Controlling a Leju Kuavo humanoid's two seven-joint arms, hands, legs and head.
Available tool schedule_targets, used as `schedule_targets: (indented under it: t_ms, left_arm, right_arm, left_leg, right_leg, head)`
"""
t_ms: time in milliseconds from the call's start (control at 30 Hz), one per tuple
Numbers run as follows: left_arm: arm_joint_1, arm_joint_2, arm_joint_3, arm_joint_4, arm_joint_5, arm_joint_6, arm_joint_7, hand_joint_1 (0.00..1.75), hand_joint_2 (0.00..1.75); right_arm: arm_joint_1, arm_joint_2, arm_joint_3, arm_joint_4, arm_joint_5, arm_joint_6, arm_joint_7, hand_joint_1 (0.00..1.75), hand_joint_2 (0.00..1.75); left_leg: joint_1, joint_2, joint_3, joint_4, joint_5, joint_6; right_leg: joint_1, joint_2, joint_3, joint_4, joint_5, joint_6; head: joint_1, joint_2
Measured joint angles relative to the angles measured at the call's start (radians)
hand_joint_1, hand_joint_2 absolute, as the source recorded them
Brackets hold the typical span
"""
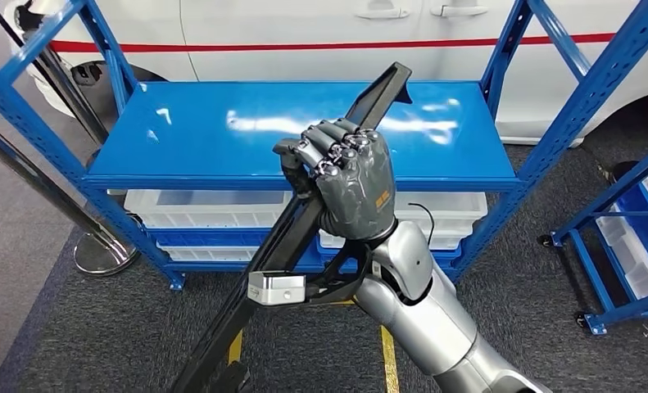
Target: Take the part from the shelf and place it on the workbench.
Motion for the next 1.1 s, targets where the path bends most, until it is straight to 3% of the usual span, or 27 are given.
schedule_targets:
  t_ms: [67, 133, 167, 200, 233, 300, 367, 400, 467, 500, 533, 633, 667, 700, 767, 800, 833, 900, 933, 1000, 1033, 1100]
  left_arm:
    - [-0.001, -0.001, -0.002, 0.000, 0.000, 0.000, 0.000, 0.00, 1.75]
    - [-0.002, -0.002, -0.005, 0.000, 0.000, -0.001, 0.000, 0.00, 1.75]
    - [-0.001, -0.002, -0.005, 0.000, 0.000, -0.001, 0.000, 0.00, 1.75]
    - [0.000, -0.002, -0.006, 0.000, 0.001, -0.001, 0.000, 0.00, 1.75]
    - [0.000, -0.002, -0.006, 0.000, 0.003, 0.000, 0.000, 0.00, 1.75]
    - [0.000, -0.001, -0.006, 0.000, 0.007, 0.001, 0.001, 0.00, 1.75]
    - [0.001, -0.001, -0.006, 0.000, 0.011, 0.001, 0.003, 0.00, 1.75]
    - [0.002, 0.000, -0.006, 0.000, 0.013, 0.001, 0.004, 0.00, 1.75]
    - [0.007, 0.000, -0.006, 0.000, 0.013, 0.000, 0.008, 0.00, 1.75]
    - [0.009, 0.000, -0.006, 0.000, 0.011, -0.001, 0.011, 0.00, 1.75]
    - [0.012, 0.000, -0.006, 0.000, 0.009, -0.002, 0.013, 0.00, 1.75]
    - [0.016, 0.000, -0.006, 0.000, 0.005, -0.001, 0.018, 0.00, 1.75]
    - [0.015, 0.000, -0.006, 0.000, 0.005, 0.000, 0.018, 0.00, 1.75]
    - [0.013, 0.001, -0.006, 0.000, 0.008, 0.001, 0.017, 0.00, 1.75]
    - [0.009, 0.003, -0.006, 0.000, 0.014, 0.001, 0.014, 0.00, 1.75]
    - [0.006, 0.004, -0.006, 0.000, 0.017, 0.000, 0.013, 0.00, 1.75]
    - [0.002, 0.005, -0.006, 0.000, 0.017, -0.001, 0.011, 0.00, 1.75]
    - [-0.005, 0.007, -0.006, 0.000, 0.017, -0.003, 0.009, 0.00, 1.75]
    - [-0.006, 0.007, -0.006, 0.000, 0.017, -0.003, 0.009, 0.00, 1.75]
    - [-0.004, 0.007, -0.006, 0.000, 0.015, -0.003, 0.010, 0.00, 1.75]
    - [-0.004, 0.007, -0.006, 0.000, 0.012, -0.003, 0.012, 0.00, 1.75]
    - [-0.003, 0.008, -0.006, 0.000, 0.009, -0.001, 0.017, 0.00, 1.75]
  right_arm:
    - [0.000, 0.000, 0.003, -0.002, 0.000, 0.000, 0.000, 1.75, 1.75]
    - [0.000, -0.001, 0.005, -0.003, 0.000, 0.000, 0.001, 1.75, 1.75]
    - [0.001, -0.001, 0.006, -0.003, 0.000, 0.000, 0.001, 1.75, 1.75]
    - [0.002, -0.001, 0.008, -0.003, 0.000, -0.001, 0.001, 1.75, 1.75]
    - [0.003, -0.001, 0.009, -0.003, 0.000, -0.001, 0.001, 1.75, 1.75]
    - [0.007, -0.001, 0.015, -0.005, 0.000, -0.003, 0.001, 1.75, 1.75]
    - [0.011, 0.001, 0.026, -0.009, -0.001, -0.009, 0.000, 1.75, 1.75]
    - [0.013, 0.002, 0.032, -0.012, -0.002, -0.014, -0.001, 1.75, 1.75]
    - [0.018, 0.003, 0.041, -0.015, -0.005, -0.023, -0.002, 1.75, 1.75]
    - [0.020, 0.003, 0.044, -0.015, -0.006, -0.027, -0.002, 1.75, 1.75]
    - [0.022, 0.003, 0.048, -0.016, -0.007, -0.029, -0.002, 1.75, 1.75]
    - [0.029, 0.003, 0.059, -0.021, -0.015, -0.034, -0.003, 1.75, 1.75]
    - [0.032, 0.003, 0.062, -0.023, -0.020, -0.034, -0.004, 1.75, 1.75]
    - [0.035, 0.003, 0.066, -0.023, -0.024, -0.035, -0.006, 1.75, 1.75]
    - [0.037, 0.004, 0.073, -0.023, -0.028, -0.035, -0.010, 1.75, 1.75]
    - [0.037, 0.004, 0.077, -0.023, -0.028, -0.035, -0.012, 1.75, 1.75]
    - [0.037, 0.005, 0.079, -0.023, -0.028, -0.036, -0.013, 1.75, 1.75]
    - [0.037, 0.007, 0.081, -0.024, -0.028, -0.036, -0.014, 1.75, 1.75]
    - [0.037, 0.008, 0.082, -0.025, -0.028, -0.037, -0.014, 1.75, 1.75]
    - [0.037, 0.009, 0.085, -0.026, -0.030, -0.039, -0.014, 1.75, 1.75]
    - [0.038, 0.009, 0.086, -0.026, -0.034, -0.040, -0.014, 1.75, 1.75]
    - [0.043, 0.008, 0.087, -0.027, -0.044, -0.041, -0.018, 1.75, 1.75]
  left_leg:
    - [0.005, 0.004, -0.020, -0.012, 0.032, 0.012]
    - [0.004, 0.005, -0.052, -0.009, 0.058, 0.016]
    - [0.004, 0.006, -0.070, -0.006, 0.069, 0.015]
    - [0.004, 0.006, -0.088, -0.002, 0.079, 0.013]
    - [0.005, 0.007, -0.107, 0.004, 0.089, 0.010]
    - [0.007, 0.007, -0.141, 0.021, 0.104, 0.001]
    - [0.006, 0.005, -0.165, 0.040, 0.115, -0.010]
    - [0.005, 0.005, -0.172, 0.044, 0.122, -0.016]
    - [0.008, 0.004, -0.179, 0.043, 0.139, -0.030]
    - [0.011, 0.003, -0.185, 0.047, 0.133, -0.036]
    - [0.014, 0.002, -0.195, 0.064, 0.108, -0.042]
    - [0.017, 0.000, -0.234, 0.216, -0.040, -0.053]
    - [0.018, 0.000, -0.241, 0.273, -0.069, -0.055]
    - [0.018, 0.000, -0.236, 0.310, -0.072, -0.056]
    - [0.017, 0.000, -0.183, 0.292, -0.027, -0.053]
    - [0.017, -0.001, -0.133, 0.238, -0.007, -0.049]
    - [0.015, -0.001, -0.076, 0.164, -0.004, -0.044]
    - [0.010, -0.003, 0.003, 0.047, -0.025, -0.035]
    - [0.006, -0.003, 0.014, 0.019, -0.032, -0.031]
    - [0.007, -0.001, 0.004, 0.007, -0.012, -0.021]
    - [0.008, 0.001, -0.004, 0.002, 0.002, -0.012]
    - [0.011, 0.005, -0.027, -0.002, 0.030, 0.002]
  right_leg:
    - [-0.001, 0.004, -0.021, 0.059, -0.080, 0.009]
    - [-0.004, 0.007, -0.048, 0.180, -0.179, 0.018]
    - [-0.006, 0.008, -0.055, 0.236, -0.197, 0.022]
    - [-0.008, 0.008, -0.051, 0.271, -0.191, 0.026]
    - [-0.011, 0.008, -0.033, 0.276, -0.166, 0.029]
    - [-0.018, 0.008, 0.052, 0.191, -0.125, 0.032]
    - [-0.017, 0.009, 0.141, 0.066, -0.144, 0.027]
    - [-0.013, 0.010, 0.162, 0.028, -0.161, 0.020]
    - [-0.007, 0.009, 0.159, 0.009, -0.157, -0.001]
    - [-0.007, 0.008, 0.151, 0.008, -0.146, -0.011]
    - [-0.007, 0.006, 0.141, 0.005, -0.133, -0.021]
    - [-0.008, 0.004, 0.097, 0.003, -0.094, -0.036]
    - [-0.006, 0.003, 0.080, 0.004, -0.082, -0.036]
    - [-0.005, 0.003, 0.064, 0.006, -0.070, -0.036]
    - [-0.004, 0.002, 0.032, 0.010, -0.048, -0.034]
    - [-0.004, 0.003, 0.018, 0.013, -0.038, -0.031]
    - [-0.004, 0.003, 0.008, 0.014, -0.028, -0.027]
    - [-0.004, 0.003, 0.000, 0.011, -0.008, -0.018]
    - [-0.004, 0.002, -0.001, 0.007, 0.002, -0.011]
    - [-0.005, 0.003, -0.003, -0.001, 0.014, 0.000]
    - [-0.004, 0.005, -0.009, 0.009, -0.004, 0.005]
    - [-0.005, 0.009, -0.033, 0.086, -0.095, 0.010]
  head:
    - [0.000, 0.000]
    - [0.000, 0.000]
    - [0.000, 0.000]
    - [0.000, 0.000]
    - [0.000, 0.000]
    - [0.000, 0.000]
    - [0.000, 0.000]
    - [0.000, 0.000]
    - [0.000, 0.000]
    - [-0.001, 0.000]
    - [-0.001, 0.000]
    - [-0.002, 0.000]
    - [-0.002, 0.000]
    - [-0.002, 0.000]
    - [-0.002, 0.000]
    - [-0.002, 0.000]
    - [-0.002, 0.000]
    - [-0.002, 0.000]
    - [-0.002, 0.000]
    - [-0.002, 0.000]
    - [-0.002, 0.000]
    - [-0.001, 0.000]
